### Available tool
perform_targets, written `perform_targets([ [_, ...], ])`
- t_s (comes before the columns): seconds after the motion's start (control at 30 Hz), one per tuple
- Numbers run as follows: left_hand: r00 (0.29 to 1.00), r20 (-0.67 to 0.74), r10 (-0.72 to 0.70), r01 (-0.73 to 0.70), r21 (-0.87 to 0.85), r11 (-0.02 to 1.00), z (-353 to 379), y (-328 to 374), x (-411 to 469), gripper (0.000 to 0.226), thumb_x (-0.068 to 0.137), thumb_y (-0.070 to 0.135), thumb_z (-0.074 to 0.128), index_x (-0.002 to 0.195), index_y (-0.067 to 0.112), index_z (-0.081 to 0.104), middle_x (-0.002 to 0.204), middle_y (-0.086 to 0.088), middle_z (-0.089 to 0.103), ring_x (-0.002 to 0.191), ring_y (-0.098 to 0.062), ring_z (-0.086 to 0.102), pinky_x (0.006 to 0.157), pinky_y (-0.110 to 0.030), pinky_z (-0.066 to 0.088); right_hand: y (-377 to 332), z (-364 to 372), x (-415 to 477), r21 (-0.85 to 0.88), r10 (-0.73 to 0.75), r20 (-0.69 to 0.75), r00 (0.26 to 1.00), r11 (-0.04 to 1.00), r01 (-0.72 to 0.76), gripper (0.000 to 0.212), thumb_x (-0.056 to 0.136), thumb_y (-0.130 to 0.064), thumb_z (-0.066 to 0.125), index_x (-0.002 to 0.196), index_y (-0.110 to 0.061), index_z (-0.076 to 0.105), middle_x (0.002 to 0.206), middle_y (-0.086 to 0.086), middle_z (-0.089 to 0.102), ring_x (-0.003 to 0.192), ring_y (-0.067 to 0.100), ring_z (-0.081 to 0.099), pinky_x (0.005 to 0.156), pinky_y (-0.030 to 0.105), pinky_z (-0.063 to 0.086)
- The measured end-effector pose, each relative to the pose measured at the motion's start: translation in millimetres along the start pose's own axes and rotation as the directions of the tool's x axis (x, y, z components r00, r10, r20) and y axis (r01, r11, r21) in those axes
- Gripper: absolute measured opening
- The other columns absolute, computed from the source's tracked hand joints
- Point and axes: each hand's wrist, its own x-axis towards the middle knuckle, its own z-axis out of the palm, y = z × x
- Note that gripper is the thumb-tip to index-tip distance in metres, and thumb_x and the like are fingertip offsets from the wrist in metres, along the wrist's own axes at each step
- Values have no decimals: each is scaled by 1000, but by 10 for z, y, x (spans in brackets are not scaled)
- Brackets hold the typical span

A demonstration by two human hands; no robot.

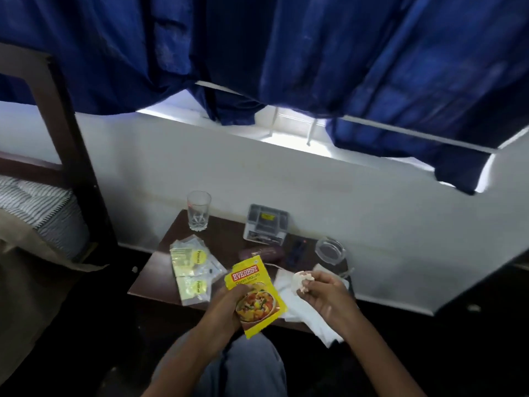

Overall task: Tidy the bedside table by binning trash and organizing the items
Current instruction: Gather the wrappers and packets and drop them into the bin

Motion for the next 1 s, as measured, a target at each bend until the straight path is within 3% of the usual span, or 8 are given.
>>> perform_targets([
  [0.1,990,125,-57,47,84,995,319,-308,-127,16,90,4,51,101,0,61,79,-15,71,66,-25,70,56,-33,57,15,-456,-299,-4,-12,-105,994,1000,12,21,82,19,47,76,4,60,63,14,64,53,18,64,55,26,58],
  [0.17,979,158,-131,107,148,983,557,-559,-211,14,90,4,49,94,2,62,72,-12,71,59,-21,69,52,-30,57,49,-793,-531,-9,-15,-163,987,1000,14,19,83,16,48,79,1,59,66,12,64,55,17,64,57,26,58],
  [0.3,947,111,-301,277,191,942,985,-1145,-341,16,92,4,45,83,4,58,69,-11,68,56,-21,66,57,-32,55,260,-1558,-1023,-6,27,-285,958,1000,-30,22,83,10,46,82,-8,58,68,8,65,56,17,61,52,23,50],
  [0.47,851,53,-523,491,278,826,1247,-1864,-476,20,96,9,43,82,3,56,77,-14,64,60,-23,64,62,-35,51,805,-2370,-1610,198,172,-498,850,977,-82,6,73,-5,55,78,-7,58,59,8,59,46,17,55,43,19,41],
  [0.57,823,2,-568,540,307,783,1269,-2170,-482,19,98,11,40,88,2,54,84,-15,61,72,-27,59,66,-38,48,1110,-2627,-1797,262,308,-553,774,946,-190,28,57,-17,76,62,-10,50,49,5,51,40,17,51,40,18,39],
  [0.67,822,-65,-566,547,368,752,1154,-2357,-428,20,99,13,40,89,2,54,84,-15,61,73,-28,59,71,-41,49,1407,-2841,-1789,107,309,-675,671,940,-325,13,79,-2,63,73,-9,54,75,10,53,65,21,54,54,30,49],
  [0.8,877,-158,-454,472,461,751,938,-2410,-273,21,97,18,44,96,3,58,86,-16,64,78,-31,63,86,-45,51,1649,-2932,-1729,86,358,-680,640,906,-415,3,87,-2,56,88,-1,58,95,16,50,84,29,54,66,43,52],
  [1.0,882,-177,-436,464,481,744,837,-2414,-226,22,98,18,43,87,6,58,86,-15,66,78,-29,64,77,-40,52,1736,-2866,-1608,-4,355,-674,648,875,-483,28,96,-5,37,117,-6,57,134,21,41,117,42,46,78,49,51],
])
